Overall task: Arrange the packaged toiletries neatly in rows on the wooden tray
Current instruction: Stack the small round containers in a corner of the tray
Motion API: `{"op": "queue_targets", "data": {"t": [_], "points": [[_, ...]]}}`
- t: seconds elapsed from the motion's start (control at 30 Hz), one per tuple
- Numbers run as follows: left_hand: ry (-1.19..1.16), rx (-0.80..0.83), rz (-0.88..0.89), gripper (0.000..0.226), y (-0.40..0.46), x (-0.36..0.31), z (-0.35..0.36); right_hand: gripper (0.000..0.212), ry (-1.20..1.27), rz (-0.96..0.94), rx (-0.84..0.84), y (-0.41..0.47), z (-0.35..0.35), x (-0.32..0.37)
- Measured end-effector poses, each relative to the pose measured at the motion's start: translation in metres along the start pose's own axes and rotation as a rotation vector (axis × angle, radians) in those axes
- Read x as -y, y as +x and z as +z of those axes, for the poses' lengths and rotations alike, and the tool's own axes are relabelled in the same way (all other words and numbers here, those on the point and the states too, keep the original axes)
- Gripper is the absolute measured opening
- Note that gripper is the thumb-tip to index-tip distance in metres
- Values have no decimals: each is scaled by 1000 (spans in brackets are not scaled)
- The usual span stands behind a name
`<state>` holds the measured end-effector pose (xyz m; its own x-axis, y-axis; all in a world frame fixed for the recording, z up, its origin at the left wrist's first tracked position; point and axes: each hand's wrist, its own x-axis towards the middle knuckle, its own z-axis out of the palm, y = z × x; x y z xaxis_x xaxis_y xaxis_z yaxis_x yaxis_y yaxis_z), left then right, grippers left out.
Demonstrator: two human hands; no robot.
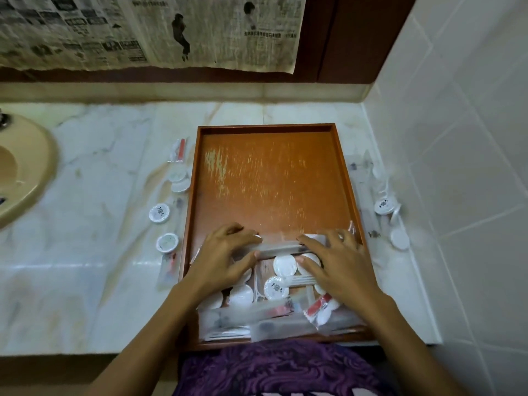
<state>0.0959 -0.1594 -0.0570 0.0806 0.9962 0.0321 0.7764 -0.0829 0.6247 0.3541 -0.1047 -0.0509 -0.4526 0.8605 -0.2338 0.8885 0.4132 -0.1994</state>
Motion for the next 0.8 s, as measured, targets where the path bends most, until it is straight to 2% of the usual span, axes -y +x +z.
{"op": "queue_targets", "data": {"t": [0.17, 0.3, 0.43, 0.6, 0.8], "points": [[-180, 30, 31, 40, -1, 1, -9, 48, 38, -42, 63, -2, -15, -8], [-190, 4, 40, 34, -6, 3, -11, 39, 50, -67, 70, -1, -20, -13], [-199, 16, -23, 35, -8, 1, -12, 28, 150, -135, 85, -7, -17, -15], [-189, 93, -25, 32, -6, -3, -12, 30, 204, -180, 84, -10, -17, -19], [-89, -34, 8, 21, -4, -1, -12, 42, 239, -132, 44, -6, -19, -19]]}}
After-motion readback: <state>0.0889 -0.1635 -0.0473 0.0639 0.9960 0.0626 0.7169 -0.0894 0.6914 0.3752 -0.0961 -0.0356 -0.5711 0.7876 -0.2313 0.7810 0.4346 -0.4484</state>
